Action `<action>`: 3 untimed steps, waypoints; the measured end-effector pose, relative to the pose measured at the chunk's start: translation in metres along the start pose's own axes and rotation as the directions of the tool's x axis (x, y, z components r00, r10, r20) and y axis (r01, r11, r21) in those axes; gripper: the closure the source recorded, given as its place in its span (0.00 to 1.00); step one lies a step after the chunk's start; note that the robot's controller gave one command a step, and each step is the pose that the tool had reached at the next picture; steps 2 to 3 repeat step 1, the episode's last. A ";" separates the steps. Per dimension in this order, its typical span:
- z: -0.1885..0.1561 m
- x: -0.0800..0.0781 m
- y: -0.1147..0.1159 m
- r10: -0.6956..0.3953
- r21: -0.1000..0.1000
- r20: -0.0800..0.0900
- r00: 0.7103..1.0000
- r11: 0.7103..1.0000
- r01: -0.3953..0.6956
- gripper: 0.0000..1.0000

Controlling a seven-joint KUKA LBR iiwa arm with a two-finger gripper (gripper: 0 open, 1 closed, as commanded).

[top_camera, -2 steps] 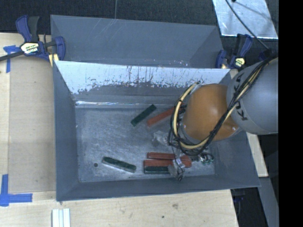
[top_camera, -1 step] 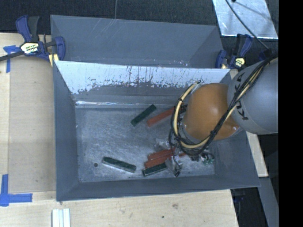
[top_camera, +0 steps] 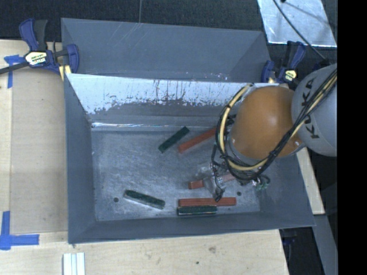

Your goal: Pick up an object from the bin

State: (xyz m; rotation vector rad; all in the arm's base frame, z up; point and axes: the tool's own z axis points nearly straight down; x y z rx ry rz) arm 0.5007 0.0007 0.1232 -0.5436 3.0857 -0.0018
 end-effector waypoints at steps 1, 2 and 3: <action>-0.058 -0.003 -0.001 0.003 0.001 0.001 1.000 1.000 -0.003 1.00; -0.058 -0.003 -0.001 0.003 0.001 0.001 1.000 1.000 -0.003 1.00; -0.058 -0.003 -0.001 0.003 0.001 0.001 1.000 1.000 -0.003 1.00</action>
Offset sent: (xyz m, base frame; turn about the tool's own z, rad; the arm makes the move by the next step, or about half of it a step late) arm 0.0001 0.0001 0.0547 0.0000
